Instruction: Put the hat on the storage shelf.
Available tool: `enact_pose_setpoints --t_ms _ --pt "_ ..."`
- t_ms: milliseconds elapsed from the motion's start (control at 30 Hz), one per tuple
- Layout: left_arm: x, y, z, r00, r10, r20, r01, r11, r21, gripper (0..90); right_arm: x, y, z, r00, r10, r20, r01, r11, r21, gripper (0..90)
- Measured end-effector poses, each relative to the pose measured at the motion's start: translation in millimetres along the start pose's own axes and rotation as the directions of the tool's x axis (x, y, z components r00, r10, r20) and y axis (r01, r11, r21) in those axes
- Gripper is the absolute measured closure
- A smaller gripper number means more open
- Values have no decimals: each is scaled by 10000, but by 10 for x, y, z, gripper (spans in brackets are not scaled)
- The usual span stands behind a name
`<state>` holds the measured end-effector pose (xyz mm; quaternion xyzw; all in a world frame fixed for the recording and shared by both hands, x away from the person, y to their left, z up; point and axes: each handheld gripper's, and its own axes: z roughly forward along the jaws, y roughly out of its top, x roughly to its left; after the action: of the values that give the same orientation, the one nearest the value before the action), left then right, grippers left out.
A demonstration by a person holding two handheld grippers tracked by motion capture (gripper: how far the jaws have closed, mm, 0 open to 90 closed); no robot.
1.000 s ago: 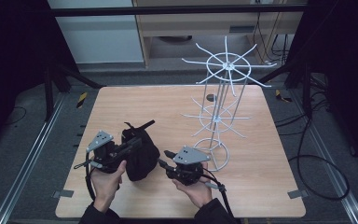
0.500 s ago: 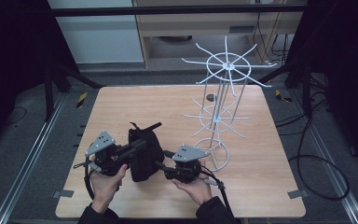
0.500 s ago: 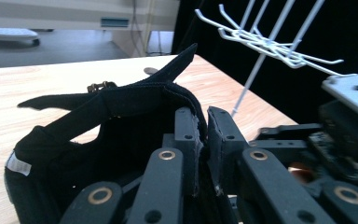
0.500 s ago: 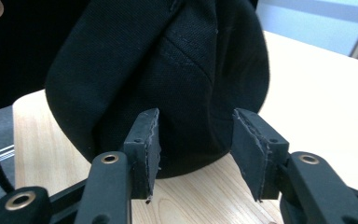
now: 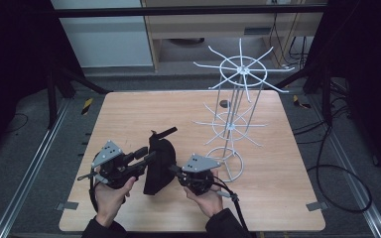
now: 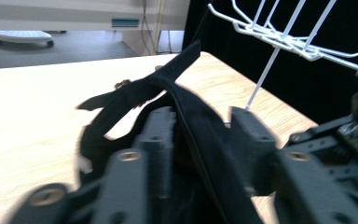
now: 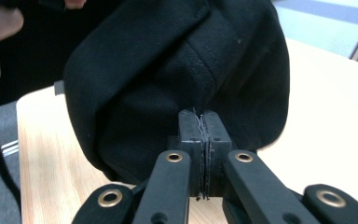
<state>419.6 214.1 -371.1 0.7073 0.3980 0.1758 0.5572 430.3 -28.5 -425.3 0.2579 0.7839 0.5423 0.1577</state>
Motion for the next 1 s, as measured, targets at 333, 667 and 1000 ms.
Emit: enact_pose_setpoints --t_ms 333,667,1000 --pt "-144 -264 -283 9911 898 -986 -860 9954 422 378 86 144 47 9977 318 593 -323 9994 81 897" --pt "-96 -530 -130 9841 921 -1522 -723 9888 1309 490 176 227 161 9946 564 871 -578 9982 136 892" --pt "91 -521 -212 9804 433 -1922 -248 9949 975 604 165 252 115 9948 202 1003 -171 9994 -312 765"
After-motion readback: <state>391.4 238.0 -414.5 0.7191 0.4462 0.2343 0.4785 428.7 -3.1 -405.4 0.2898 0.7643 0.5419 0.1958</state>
